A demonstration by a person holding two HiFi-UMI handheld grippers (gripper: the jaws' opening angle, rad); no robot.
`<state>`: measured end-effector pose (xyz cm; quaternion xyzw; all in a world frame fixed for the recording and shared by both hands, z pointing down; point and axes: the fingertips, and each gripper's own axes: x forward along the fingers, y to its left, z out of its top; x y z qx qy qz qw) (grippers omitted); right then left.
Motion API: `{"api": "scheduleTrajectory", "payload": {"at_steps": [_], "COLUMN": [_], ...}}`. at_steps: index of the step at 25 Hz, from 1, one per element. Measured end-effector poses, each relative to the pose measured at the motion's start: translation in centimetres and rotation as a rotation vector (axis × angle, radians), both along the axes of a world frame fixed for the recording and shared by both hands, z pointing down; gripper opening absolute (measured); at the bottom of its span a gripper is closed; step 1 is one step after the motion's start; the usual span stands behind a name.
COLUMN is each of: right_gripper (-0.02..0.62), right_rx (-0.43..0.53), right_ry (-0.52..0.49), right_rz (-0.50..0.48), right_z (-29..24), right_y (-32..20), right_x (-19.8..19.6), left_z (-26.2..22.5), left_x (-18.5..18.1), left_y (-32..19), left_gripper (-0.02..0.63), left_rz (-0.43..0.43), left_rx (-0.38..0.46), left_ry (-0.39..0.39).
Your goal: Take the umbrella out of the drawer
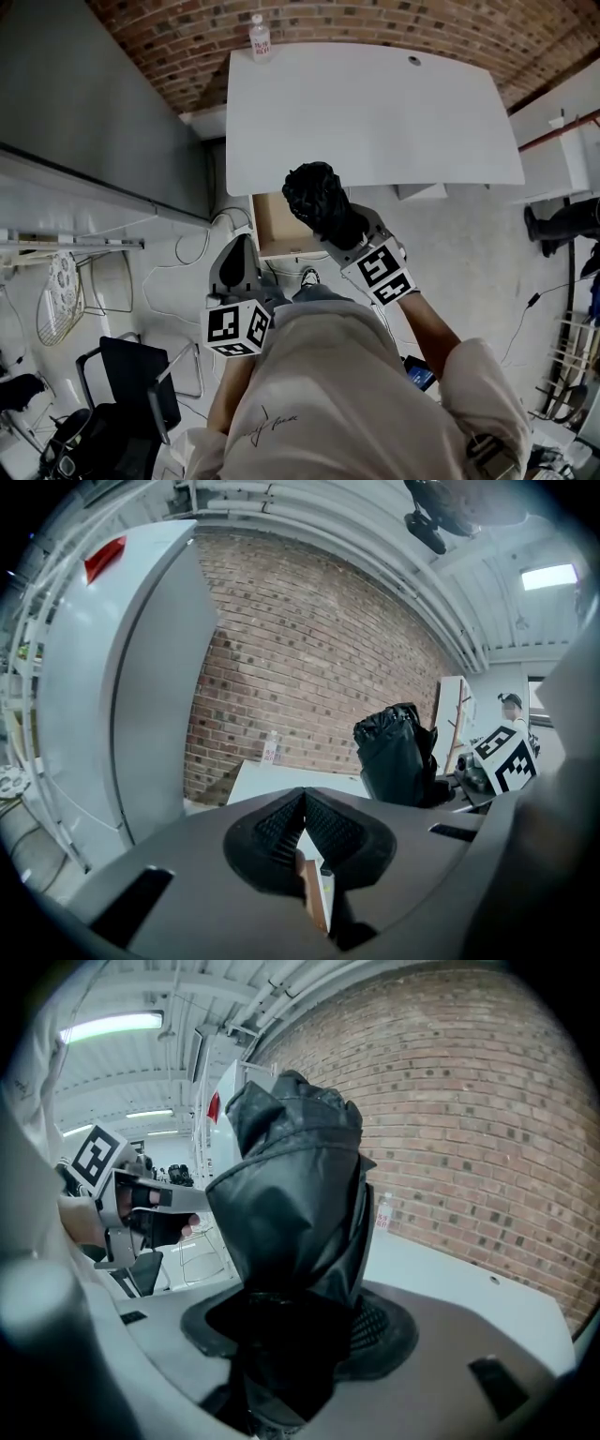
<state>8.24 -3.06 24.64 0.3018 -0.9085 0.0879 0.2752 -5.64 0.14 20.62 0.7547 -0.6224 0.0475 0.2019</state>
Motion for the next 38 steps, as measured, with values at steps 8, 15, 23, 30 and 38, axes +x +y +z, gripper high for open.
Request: {"api": "scheduleTrajectory", "payload": {"at_steps": [8, 15, 23, 30, 38], "right_gripper": [0.247, 0.247, 0.247, 0.247, 0.247], "right_rx": [0.039, 0.057, 0.073, 0.1, 0.096], "right_ry": [-0.045, -0.101, -0.203, -0.236, -0.246], "right_rz": [0.065, 0.114, 0.178, 0.204, 0.212], "right_z": [-2.4, -4.0, -6.7, -6.9, -7.5], "right_y": [0.3, 0.7, 1.3, 1.1, 1.4], "right_x": [1.8, 3.1, 6.3, 6.5, 6.5], "left_z": [-0.6, -1.4, -2.9, -2.6, -3.1], "left_x": [0.4, 0.1, 0.8, 0.3, 0.6], "left_y": [0.0, 0.4, 1.5, 1.1, 1.0], "left_gripper": [0.017, 0.017, 0.017, 0.017, 0.017], "left_rz": [-0.001, -0.004, -0.035, -0.035, -0.015], "left_rx": [0.024, 0.041, 0.043, 0.071, 0.073], "left_ry": [0.008, 0.011, 0.0, -0.002, -0.009]}}
